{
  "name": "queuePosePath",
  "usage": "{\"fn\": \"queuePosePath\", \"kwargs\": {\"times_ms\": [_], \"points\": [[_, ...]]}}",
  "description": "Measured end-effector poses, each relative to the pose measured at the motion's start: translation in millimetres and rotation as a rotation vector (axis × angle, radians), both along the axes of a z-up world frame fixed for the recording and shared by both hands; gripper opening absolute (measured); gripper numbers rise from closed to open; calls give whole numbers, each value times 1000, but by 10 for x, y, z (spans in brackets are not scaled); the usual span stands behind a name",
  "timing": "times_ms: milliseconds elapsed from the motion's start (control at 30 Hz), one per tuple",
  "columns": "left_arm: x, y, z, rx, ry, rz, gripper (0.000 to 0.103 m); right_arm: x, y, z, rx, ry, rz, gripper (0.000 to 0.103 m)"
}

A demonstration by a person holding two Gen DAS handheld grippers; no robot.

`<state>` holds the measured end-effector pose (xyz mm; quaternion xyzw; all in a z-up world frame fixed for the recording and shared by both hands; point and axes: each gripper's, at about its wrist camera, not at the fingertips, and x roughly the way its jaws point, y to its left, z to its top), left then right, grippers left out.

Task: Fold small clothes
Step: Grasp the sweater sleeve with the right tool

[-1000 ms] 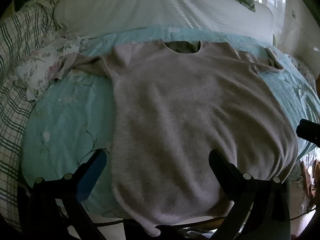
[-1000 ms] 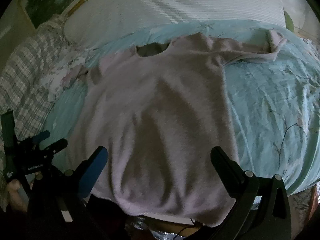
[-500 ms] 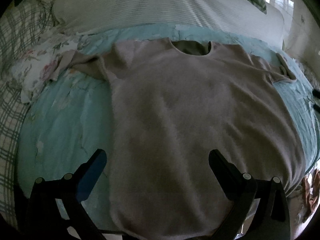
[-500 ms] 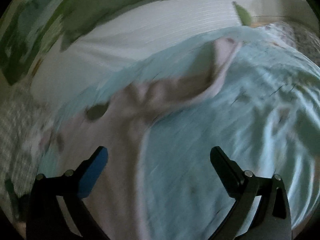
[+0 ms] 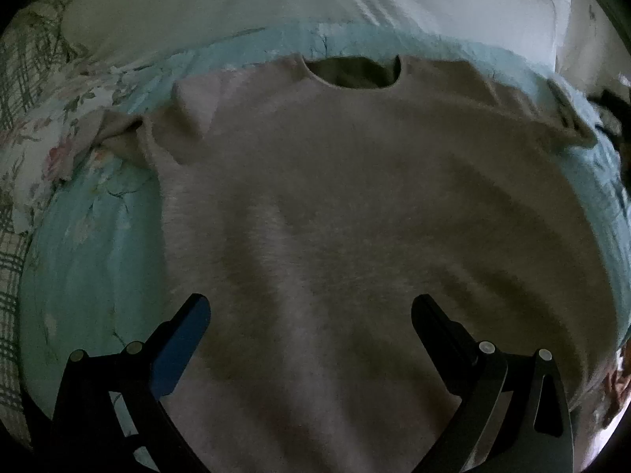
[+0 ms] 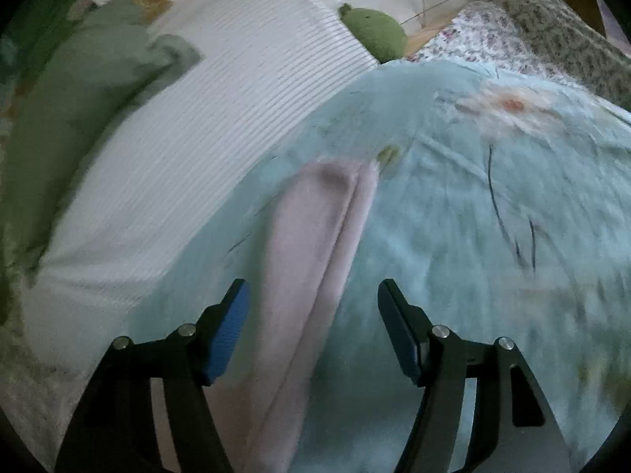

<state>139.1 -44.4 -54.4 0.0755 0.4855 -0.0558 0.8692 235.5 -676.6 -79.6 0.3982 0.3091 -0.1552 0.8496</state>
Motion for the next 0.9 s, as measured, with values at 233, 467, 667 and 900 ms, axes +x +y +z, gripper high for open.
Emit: {"fn": "queuePosePath", "kwargs": {"times_ms": [233, 467, 667, 900], "points": [[177, -59, -203, -1, 61, 10, 102, 442, -251, -136, -45, 49, 10, 53], [283, -90, -286, -46, 99, 21, 102, 307, 218, 344, -56, -51, 162, 7], [218, -47, -228, -80, 73, 15, 102, 169, 1363, 747, 38, -175, 419, 3], [23, 165, -3, -152, 21, 33, 102, 430, 3121, 815, 194, -252, 731, 1]]}}
